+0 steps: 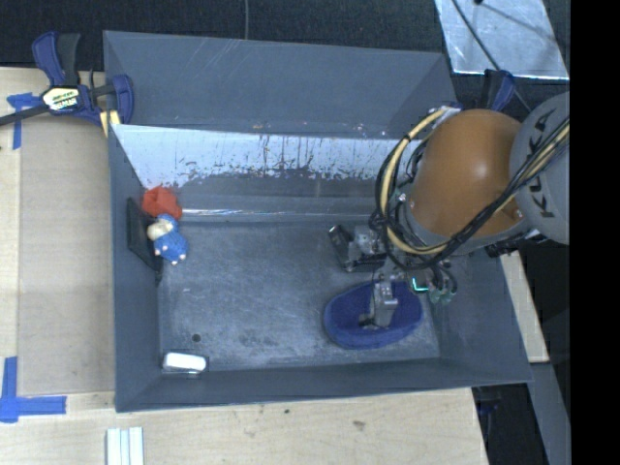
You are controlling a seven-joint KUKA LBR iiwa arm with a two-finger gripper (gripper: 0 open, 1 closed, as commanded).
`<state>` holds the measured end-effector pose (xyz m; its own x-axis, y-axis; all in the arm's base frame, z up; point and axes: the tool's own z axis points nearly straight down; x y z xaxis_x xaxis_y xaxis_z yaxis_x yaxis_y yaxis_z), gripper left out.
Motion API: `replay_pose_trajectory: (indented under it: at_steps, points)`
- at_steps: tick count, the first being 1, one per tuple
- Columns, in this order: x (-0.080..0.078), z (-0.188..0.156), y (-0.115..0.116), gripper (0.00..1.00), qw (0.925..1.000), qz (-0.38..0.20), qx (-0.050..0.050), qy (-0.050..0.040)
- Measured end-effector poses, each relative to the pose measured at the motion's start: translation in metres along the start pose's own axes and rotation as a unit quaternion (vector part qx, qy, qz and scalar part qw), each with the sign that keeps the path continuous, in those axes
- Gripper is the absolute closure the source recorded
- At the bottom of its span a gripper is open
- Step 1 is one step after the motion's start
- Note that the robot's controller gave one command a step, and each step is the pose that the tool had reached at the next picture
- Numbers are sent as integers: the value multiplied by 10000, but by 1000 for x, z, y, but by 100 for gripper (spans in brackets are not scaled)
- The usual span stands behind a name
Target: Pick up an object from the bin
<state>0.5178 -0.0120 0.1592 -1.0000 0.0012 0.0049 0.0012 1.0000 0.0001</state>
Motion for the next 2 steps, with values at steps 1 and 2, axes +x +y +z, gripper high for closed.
replay_pose_trajectory:
  at_steps: [1,2]
  points:
    - [5,32,-21,0,9992,400,1,-15]
    - [17,76,-6,0,9989,476,-2,-9]
